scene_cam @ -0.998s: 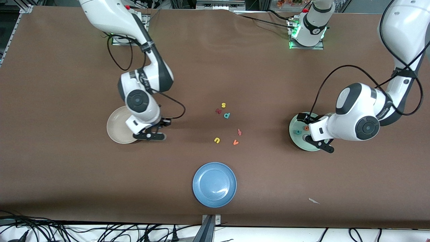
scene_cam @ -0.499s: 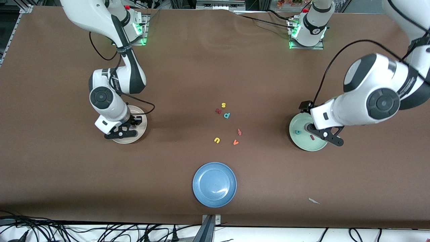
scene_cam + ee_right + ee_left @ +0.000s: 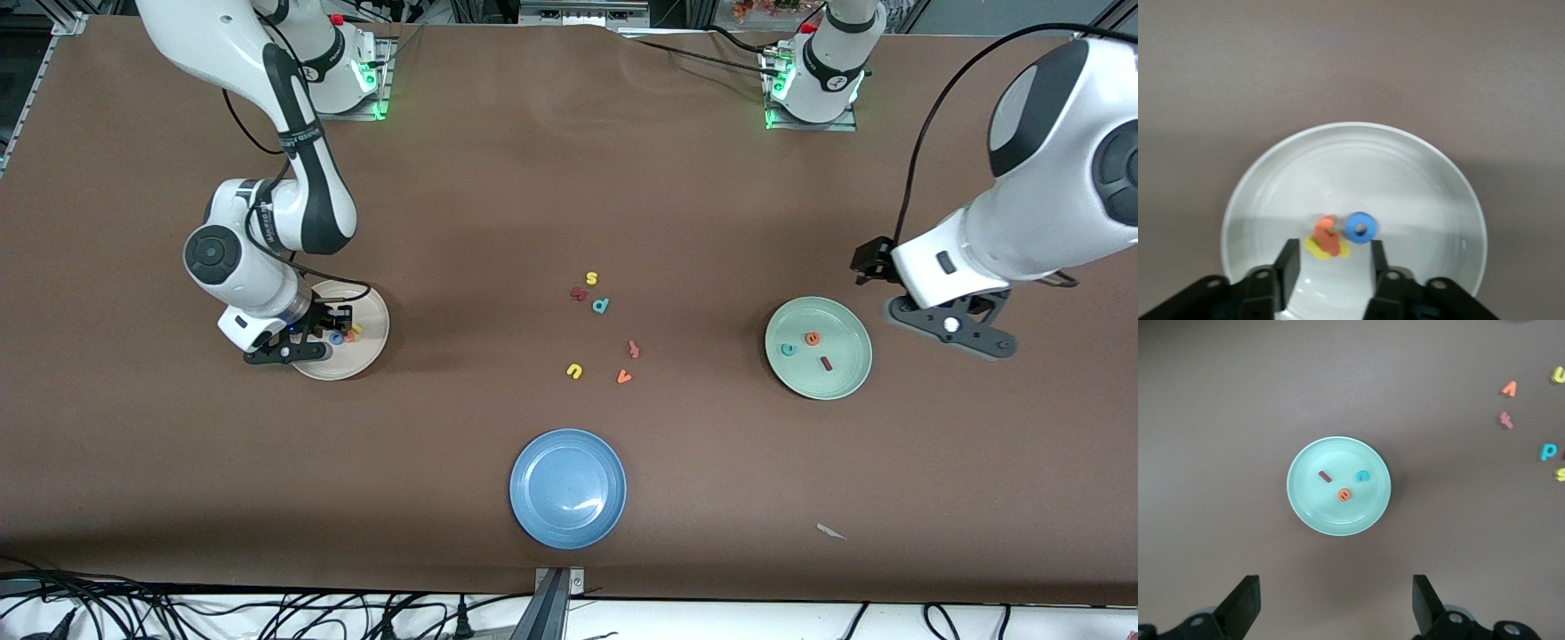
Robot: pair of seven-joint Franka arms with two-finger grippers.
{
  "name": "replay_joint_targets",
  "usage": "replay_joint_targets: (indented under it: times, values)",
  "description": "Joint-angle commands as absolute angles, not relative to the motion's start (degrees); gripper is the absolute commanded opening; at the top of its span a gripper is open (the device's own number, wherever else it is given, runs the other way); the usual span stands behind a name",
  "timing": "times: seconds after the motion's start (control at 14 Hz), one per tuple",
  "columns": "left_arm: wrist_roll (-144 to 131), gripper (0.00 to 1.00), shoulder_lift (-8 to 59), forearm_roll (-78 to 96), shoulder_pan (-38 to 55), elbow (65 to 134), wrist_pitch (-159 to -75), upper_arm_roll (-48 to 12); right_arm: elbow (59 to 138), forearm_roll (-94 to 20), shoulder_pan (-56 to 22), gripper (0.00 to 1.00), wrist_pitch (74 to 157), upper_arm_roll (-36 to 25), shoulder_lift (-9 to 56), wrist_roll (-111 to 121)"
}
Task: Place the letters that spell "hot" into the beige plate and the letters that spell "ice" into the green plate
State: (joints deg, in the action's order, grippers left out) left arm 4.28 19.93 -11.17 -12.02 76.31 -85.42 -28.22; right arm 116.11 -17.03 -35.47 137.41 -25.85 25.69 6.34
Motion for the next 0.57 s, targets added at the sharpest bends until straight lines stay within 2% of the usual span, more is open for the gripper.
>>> replay_joint_targets:
  times: [0.0,0.07,0.21,0.29,0.5]
  values:
    - [4.66,1.00,14.61,-4.51,0.41,77.16,-85.42,-12.00,113.74,-18.72,-35.86,1.00,133.17,-25.31,24.26,7.03]
    - [4.83,1.00,13.46,-0.48,2.09,77.52,-87.26,-8.91,112.77,-18.63,-35.95,1.00,131.94,-25.23,24.26,7.21]
    - [5.10,1.00,9.60,5.97,2.98,82.41,-90.16,-4.76,110.14,-18.63,-36.99,1.00,128.17,-25.31,24.26,5.64]
    - [4.92,1.00,7.32,4.15,4.64,85.40,-92.00,-3.70,108.91,-18.55,-37.26,1.00,125.62,-25.40,24.26,3.10]
    - [5.36,1.00,4.58,-0.96,4.93,88.50,-92.02,-3.95,101.63,-15.05,-37.27,1.00,115.35,-25.40,24.52,-2.36]
